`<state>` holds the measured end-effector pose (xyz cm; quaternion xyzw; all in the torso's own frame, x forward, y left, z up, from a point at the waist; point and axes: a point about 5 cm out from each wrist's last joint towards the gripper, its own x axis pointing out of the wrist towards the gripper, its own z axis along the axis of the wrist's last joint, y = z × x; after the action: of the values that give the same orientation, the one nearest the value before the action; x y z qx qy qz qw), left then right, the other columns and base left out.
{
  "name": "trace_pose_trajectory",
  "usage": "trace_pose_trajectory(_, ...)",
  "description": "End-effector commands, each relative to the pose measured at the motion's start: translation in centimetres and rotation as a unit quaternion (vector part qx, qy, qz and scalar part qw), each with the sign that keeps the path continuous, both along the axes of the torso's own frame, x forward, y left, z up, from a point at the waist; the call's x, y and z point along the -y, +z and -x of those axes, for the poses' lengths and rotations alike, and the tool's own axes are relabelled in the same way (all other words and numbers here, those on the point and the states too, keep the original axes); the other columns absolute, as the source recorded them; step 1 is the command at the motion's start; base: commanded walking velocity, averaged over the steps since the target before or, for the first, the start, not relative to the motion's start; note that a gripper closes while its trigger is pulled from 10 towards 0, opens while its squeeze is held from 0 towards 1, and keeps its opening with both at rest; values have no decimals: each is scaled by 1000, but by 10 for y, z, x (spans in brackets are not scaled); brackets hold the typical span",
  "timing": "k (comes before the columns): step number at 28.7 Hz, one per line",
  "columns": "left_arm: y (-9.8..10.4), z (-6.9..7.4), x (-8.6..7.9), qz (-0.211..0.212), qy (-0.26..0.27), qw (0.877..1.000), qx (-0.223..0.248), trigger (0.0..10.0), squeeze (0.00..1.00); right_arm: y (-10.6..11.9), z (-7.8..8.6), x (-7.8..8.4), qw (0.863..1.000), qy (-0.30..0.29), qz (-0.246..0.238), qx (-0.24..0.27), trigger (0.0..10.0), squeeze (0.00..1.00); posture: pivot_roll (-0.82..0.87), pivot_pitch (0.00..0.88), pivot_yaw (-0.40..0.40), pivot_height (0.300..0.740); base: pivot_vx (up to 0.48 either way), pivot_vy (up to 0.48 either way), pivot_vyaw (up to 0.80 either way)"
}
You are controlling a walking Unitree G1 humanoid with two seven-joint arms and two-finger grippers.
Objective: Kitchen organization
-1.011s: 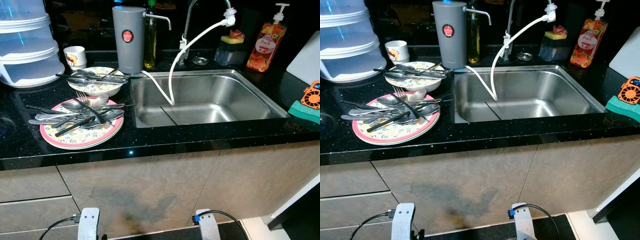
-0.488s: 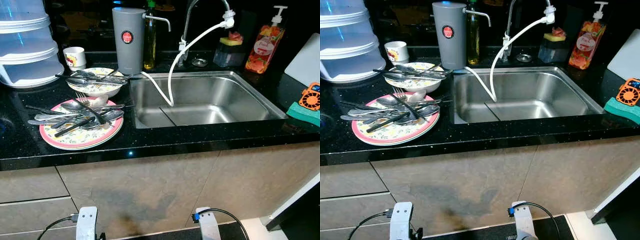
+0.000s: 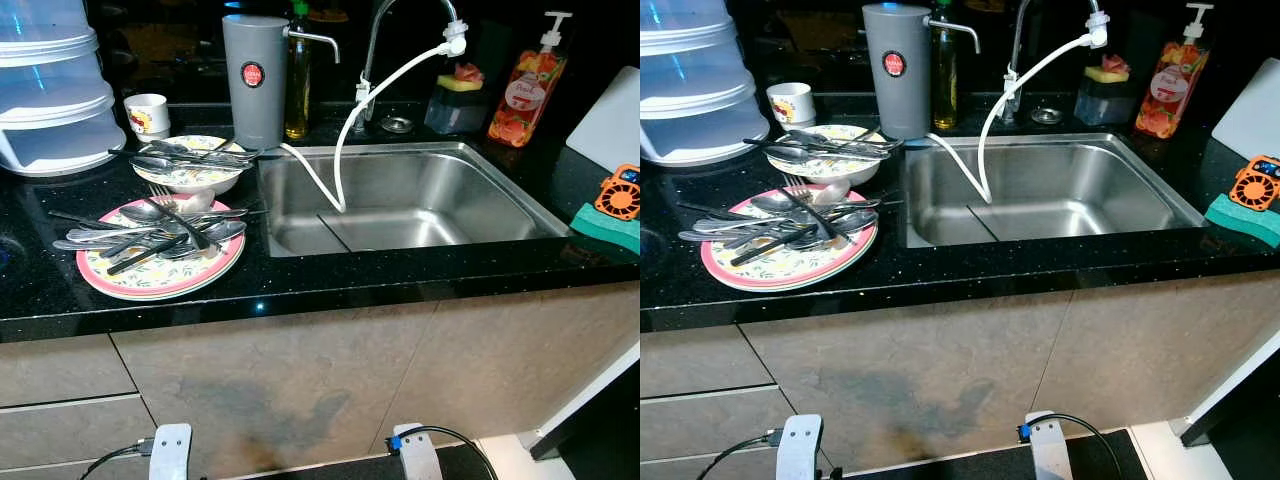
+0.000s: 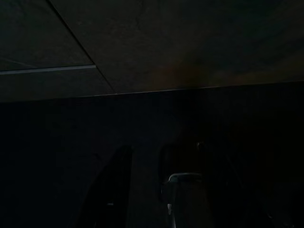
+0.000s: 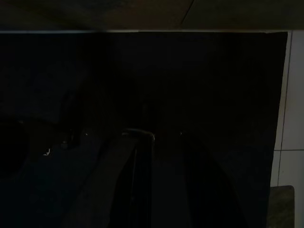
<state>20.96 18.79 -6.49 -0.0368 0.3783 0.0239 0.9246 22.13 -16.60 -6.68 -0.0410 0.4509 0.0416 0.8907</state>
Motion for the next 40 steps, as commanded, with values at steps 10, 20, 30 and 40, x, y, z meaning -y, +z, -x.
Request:
trace_pose_trajectory(10, 2, -3, -3, -7, -8, 1000, -1, 10000, 0, -5, 10, 2, 1000, 1, 2, -11, 10000, 0, -6, 101, -19, 740, 0, 0, 0)
trace_pose_trajectory(20, 4, -9, -2, -9, -11, 1000, 2, 10000, 0, -2, 2, -3, 1000, -24, -8, 3, 10000, 0, -44, 108, -3, 740, 0, 0, 0)
trace_pose_trajectory(30, 6, -11, -5, -11, -7, 1000, 6, 10000, 0, 1, -3, -8, 1000, -21, -10, 6, 10000, 0, -22, 101, -1, 740, 0, 0, 0)
trace_pose_trajectory(40, 9, -15, -4, -8, -2, 1000, 14, 10000, 0, 3, -7, -7, 1000, -23, -10, 12, 10000, 0, -13, 78, -1, 740, 0, 0, 0)
